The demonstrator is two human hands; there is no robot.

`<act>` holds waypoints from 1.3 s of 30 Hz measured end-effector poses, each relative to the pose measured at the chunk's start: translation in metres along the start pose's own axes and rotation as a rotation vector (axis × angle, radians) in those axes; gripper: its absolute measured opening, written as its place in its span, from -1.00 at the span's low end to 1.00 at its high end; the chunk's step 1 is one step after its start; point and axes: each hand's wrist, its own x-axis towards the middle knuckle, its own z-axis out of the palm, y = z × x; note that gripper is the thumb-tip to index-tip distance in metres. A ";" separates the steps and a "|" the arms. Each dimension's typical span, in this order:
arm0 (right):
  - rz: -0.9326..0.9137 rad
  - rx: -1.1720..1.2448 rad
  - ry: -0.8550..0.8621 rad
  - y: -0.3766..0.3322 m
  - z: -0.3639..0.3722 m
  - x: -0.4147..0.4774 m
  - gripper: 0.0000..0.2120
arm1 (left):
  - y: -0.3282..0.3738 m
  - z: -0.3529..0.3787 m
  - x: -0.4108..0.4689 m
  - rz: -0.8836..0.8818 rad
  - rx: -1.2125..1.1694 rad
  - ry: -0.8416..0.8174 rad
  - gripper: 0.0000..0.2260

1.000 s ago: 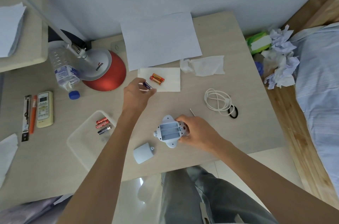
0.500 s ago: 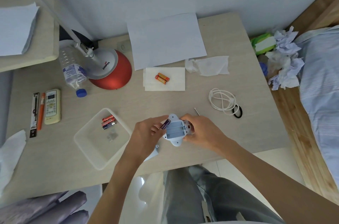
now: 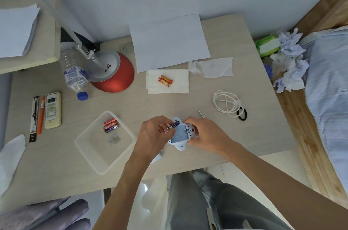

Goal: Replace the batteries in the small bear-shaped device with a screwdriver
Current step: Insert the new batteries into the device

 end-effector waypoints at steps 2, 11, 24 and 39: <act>-0.001 0.001 -0.003 0.000 -0.001 0.000 -0.58 | 0.002 0.001 0.000 0.012 -0.026 0.008 -0.84; 0.002 -0.018 0.010 0.000 0.001 0.000 -0.55 | -0.007 0.009 0.000 0.072 0.047 0.037 -0.85; 0.014 -0.013 0.014 0.003 0.005 0.001 -0.53 | -0.016 0.032 0.008 0.118 0.013 0.120 -0.76; 0.007 0.007 0.031 0.002 0.005 -0.001 -0.54 | -0.018 0.042 0.008 0.245 0.008 0.145 -0.82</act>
